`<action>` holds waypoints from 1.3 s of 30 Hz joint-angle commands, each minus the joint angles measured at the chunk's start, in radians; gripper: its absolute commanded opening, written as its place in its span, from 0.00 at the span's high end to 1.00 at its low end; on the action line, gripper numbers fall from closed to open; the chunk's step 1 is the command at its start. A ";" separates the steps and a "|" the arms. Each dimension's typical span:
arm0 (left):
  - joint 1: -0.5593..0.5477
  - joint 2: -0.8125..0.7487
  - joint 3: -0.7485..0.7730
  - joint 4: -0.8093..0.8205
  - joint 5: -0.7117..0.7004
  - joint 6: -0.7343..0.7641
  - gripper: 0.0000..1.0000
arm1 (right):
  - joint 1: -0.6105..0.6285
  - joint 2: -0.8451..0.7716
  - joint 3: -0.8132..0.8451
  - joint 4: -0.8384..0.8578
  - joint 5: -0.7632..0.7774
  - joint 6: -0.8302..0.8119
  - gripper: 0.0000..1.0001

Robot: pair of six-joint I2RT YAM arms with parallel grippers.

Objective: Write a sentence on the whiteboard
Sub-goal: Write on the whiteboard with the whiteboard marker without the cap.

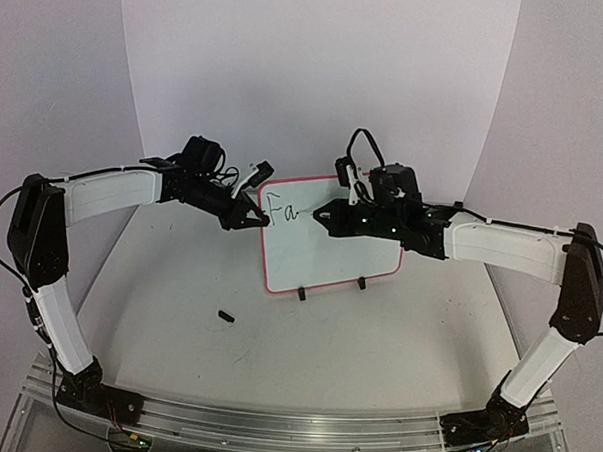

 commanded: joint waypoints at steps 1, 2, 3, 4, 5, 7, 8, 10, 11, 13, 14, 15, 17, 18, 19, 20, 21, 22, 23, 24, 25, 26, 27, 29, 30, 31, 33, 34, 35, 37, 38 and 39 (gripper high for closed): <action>-0.011 0.036 0.006 -0.071 -0.098 0.048 1.00 | -0.009 -0.072 -0.003 0.029 0.031 -0.009 1.00; -0.010 0.036 0.006 -0.071 -0.098 0.048 1.00 | -0.009 -0.072 -0.002 0.029 0.030 -0.008 1.00; -0.010 0.036 0.006 -0.071 -0.098 0.048 1.00 | -0.009 -0.072 0.001 0.030 0.030 -0.009 1.00; -0.010 0.036 0.006 -0.071 -0.098 0.048 1.00 | -0.009 -0.069 0.003 0.031 0.031 -0.010 1.00; -0.010 0.035 0.006 -0.072 -0.099 0.048 1.00 | -0.009 -0.066 0.004 0.030 0.035 -0.010 1.00; -0.010 0.035 0.006 -0.072 -0.099 0.049 1.00 | -0.009 -0.059 0.008 0.030 0.043 -0.010 1.00; -0.010 0.035 0.006 -0.072 -0.099 0.049 1.00 | -0.009 -0.055 0.010 0.030 0.045 -0.011 1.00; -0.010 0.035 0.006 -0.073 -0.099 0.049 1.00 | -0.009 -0.046 0.014 0.030 0.046 -0.010 1.00; -0.010 0.035 0.006 -0.072 -0.099 0.049 1.00 | -0.009 -0.043 0.016 0.030 0.047 -0.010 1.00; -0.010 0.036 0.006 -0.073 -0.098 0.049 1.00 | -0.009 -0.035 0.020 0.030 0.046 -0.010 1.00; -0.010 0.035 0.006 -0.073 -0.098 0.049 1.00 | -0.009 -0.033 0.022 0.030 0.047 -0.010 1.00; -0.010 0.035 0.006 -0.072 -0.098 0.049 1.00 | -0.009 -0.030 0.023 0.032 0.047 -0.010 1.00; -0.010 0.035 0.006 -0.072 -0.100 0.049 1.00 | -0.009 -0.026 0.027 0.032 0.050 -0.009 1.00; -0.010 0.035 0.006 -0.072 -0.100 0.049 1.00 | -0.009 -0.024 0.028 0.033 0.053 -0.010 1.00; -0.010 0.035 0.006 -0.072 -0.099 0.049 1.00 | -0.009 -0.023 0.028 0.033 0.058 -0.010 1.00; -0.010 0.035 0.006 -0.072 -0.101 0.049 1.00 | -0.009 -0.022 0.028 0.033 0.064 -0.010 1.00; -0.011 0.035 0.006 -0.072 -0.101 0.049 1.00 | -0.009 -0.023 0.026 0.033 0.069 -0.009 1.00; -0.010 0.034 0.006 -0.072 -0.100 0.049 1.00 | -0.009 -0.023 0.022 0.033 0.074 -0.007 1.00; -0.011 0.034 0.006 -0.072 -0.101 0.049 1.00 | -0.009 -0.024 0.019 0.032 0.077 -0.005 1.00; -0.011 0.035 0.006 -0.072 -0.102 0.049 1.00 | -0.009 -0.025 0.013 0.032 0.079 -0.003 1.00; -0.011 0.035 0.006 -0.072 -0.102 0.049 1.00 | -0.009 -0.025 0.006 0.031 0.079 -0.001 1.00; -0.011 0.035 0.006 -0.072 -0.102 0.049 1.00 | -0.009 -0.025 -0.001 0.030 0.079 0.002 1.00; -0.010 0.035 0.006 -0.073 -0.102 0.049 1.00 | -0.009 -0.025 -0.008 0.029 0.080 0.005 1.00; -0.011 0.035 0.006 -0.072 -0.101 0.049 1.00 | -0.009 -0.024 -0.021 0.027 0.081 0.012 1.00; -0.011 0.035 0.006 -0.072 -0.101 0.049 1.00 | -0.009 -0.023 -0.028 0.026 0.081 0.015 1.00; -0.010 0.035 0.006 -0.072 -0.101 0.049 1.00 | -0.008 -0.022 -0.034 0.026 0.081 0.018 1.00; -0.010 0.035 0.006 -0.073 -0.103 0.049 1.00 | -0.009 -0.020 -0.043 0.024 0.080 0.021 1.00; -0.010 0.035 0.006 -0.072 -0.103 0.049 1.00 | -0.009 -0.019 -0.046 0.023 0.081 0.023 1.00; -0.010 0.035 0.005 -0.072 -0.103 0.049 1.00 | -0.009 -0.018 -0.048 0.021 0.081 0.024 1.00; -0.010 0.035 0.006 -0.072 -0.103 0.049 1.00 | -0.009 -0.018 -0.052 0.021 0.082 0.027 1.00; -0.010 0.034 0.006 -0.072 -0.103 0.049 1.00 | -0.009 -0.018 -0.053 0.021 0.082 0.028 1.00; -0.010 0.033 0.006 -0.073 -0.102 0.049 1.00 | -0.009 -0.018 -0.054 0.021 0.080 0.027 1.00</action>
